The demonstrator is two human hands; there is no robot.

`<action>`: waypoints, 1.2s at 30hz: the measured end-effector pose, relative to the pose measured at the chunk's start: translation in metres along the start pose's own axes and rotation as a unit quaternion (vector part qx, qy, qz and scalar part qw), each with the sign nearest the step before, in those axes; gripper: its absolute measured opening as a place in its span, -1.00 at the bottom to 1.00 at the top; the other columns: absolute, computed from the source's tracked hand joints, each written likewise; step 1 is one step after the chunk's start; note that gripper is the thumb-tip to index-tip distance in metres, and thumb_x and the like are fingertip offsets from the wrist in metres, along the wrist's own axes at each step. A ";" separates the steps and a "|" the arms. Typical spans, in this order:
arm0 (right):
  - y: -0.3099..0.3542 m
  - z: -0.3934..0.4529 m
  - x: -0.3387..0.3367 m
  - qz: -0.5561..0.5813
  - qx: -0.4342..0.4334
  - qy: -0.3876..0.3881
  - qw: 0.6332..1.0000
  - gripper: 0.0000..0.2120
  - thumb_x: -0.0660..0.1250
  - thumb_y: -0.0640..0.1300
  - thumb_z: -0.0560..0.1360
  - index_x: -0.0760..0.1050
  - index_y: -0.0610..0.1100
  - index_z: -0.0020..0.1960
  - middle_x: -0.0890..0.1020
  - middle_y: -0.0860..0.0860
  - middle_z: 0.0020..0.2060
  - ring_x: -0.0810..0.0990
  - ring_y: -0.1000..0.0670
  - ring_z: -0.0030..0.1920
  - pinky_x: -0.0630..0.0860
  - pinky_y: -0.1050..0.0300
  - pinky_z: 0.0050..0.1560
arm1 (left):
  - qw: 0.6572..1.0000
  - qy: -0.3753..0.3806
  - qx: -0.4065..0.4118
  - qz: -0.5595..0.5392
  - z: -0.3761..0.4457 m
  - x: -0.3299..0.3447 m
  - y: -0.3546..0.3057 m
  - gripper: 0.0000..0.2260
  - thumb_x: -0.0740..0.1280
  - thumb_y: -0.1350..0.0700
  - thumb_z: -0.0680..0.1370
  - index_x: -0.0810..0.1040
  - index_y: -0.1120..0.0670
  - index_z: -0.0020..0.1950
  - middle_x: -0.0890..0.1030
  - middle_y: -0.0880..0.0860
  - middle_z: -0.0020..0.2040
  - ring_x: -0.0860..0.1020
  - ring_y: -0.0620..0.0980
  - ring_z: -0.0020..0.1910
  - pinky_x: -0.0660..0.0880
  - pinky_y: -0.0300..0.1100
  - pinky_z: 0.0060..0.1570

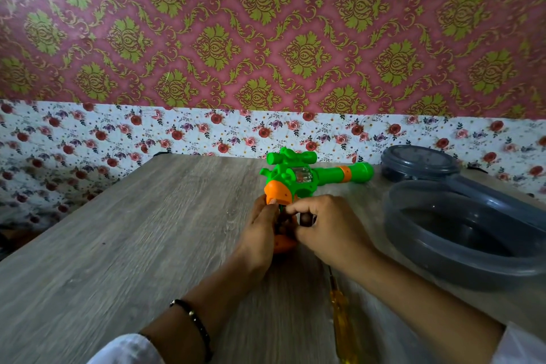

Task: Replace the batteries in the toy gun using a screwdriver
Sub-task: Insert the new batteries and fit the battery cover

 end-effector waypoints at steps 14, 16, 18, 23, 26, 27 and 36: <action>0.026 -0.011 0.008 -0.047 -0.062 0.050 0.996 -0.73 0.28 -0.20 0.35 0.63 0.01 -0.03 0.68 -0.02 -0.25 0.59 -0.01 -0.24 0.48 0.16 -0.27 | 0.999 -0.010 0.037 0.021 -0.005 -0.005 -0.010 -0.73 0.02 0.14 0.66 0.43 0.13 0.25 0.60 0.14 0.01 0.58 -0.04 -0.09 0.55 -0.27 -0.21; 0.026 -0.011 0.009 -0.056 -0.067 0.064 0.994 -0.76 0.28 -0.21 0.37 0.62 0.01 -0.03 0.67 -0.02 -0.24 0.57 -0.01 -0.23 0.40 0.18 -0.30 | 0.999 -0.015 0.027 0.015 -0.006 -0.006 -0.010 -0.74 0.03 0.14 0.65 0.45 0.12 0.21 0.60 0.17 0.01 0.58 0.00 -0.09 0.56 -0.22 -0.22; 0.022 -0.008 0.012 -0.051 -0.064 0.079 0.993 -0.77 0.28 -0.21 0.39 0.61 0.01 -0.03 0.65 0.02 -0.25 0.55 -0.01 -0.24 0.36 0.20 -0.34 | 0.999 -0.026 0.021 0.011 -0.004 -0.007 -0.009 -0.77 0.06 0.18 0.64 0.48 0.11 0.16 0.60 0.17 -0.02 0.59 0.01 -0.13 0.54 -0.16 -0.23; 0.012 -0.003 0.007 0.060 -0.028 0.080 0.995 -0.75 0.30 -0.28 0.42 0.65 -0.07 0.01 0.68 0.09 -0.28 0.60 0.21 -0.26 0.49 0.29 -0.24 | 0.997 -0.056 0.012 0.047 -0.002 -0.013 -0.004 -0.78 0.10 0.26 0.62 0.50 0.03 0.02 0.62 0.17 -0.06 0.60 0.09 -0.09 0.55 0.01 -0.06; -0.001 -0.005 -0.021 0.264 0.038 -0.015 0.964 -0.79 0.25 -0.44 0.45 0.63 -0.25 -0.14 0.51 0.18 -0.61 0.43 0.25 -0.57 0.28 0.44 -0.48 | 0.995 -0.042 0.035 0.086 -0.002 -0.008 -0.009 -0.78 0.10 0.27 0.63 0.45 -0.01 -0.01 0.60 0.16 -0.07 0.57 0.07 -0.11 0.54 0.01 -0.03; -0.009 -0.006 -0.029 0.288 0.048 -0.053 0.955 -0.77 0.24 -0.43 0.46 0.62 -0.21 -0.19 0.49 0.16 -0.63 0.37 0.20 -0.60 0.24 0.39 -0.49 | 0.994 -0.042 0.042 0.094 -0.002 -0.007 -0.009 -0.77 0.09 0.27 0.64 0.43 -0.03 -0.03 0.59 0.11 -0.10 0.57 0.02 -0.16 0.54 -0.11 -0.09; -0.046 -0.024 -0.039 0.066 0.016 -0.014 0.998 -0.53 0.25 -0.48 0.32 0.56 0.03 0.00 0.63 -0.01 -0.05 0.59 0.04 0.01 0.53 0.19 0.05 | 0.984 -0.017 0.066 0.167 -0.003 -0.004 -0.010 -0.78 0.11 0.22 0.64 0.33 -0.11 0.16 0.59 0.12 0.06 0.60 0.08 -0.01 0.57 -0.06 -0.02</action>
Point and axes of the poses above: each hand's wrist, its own z-axis towards the middle knuckle, its own x-axis out of the palm, y = z × x, the point moved 9 cm from there along z, towards the middle knuckle
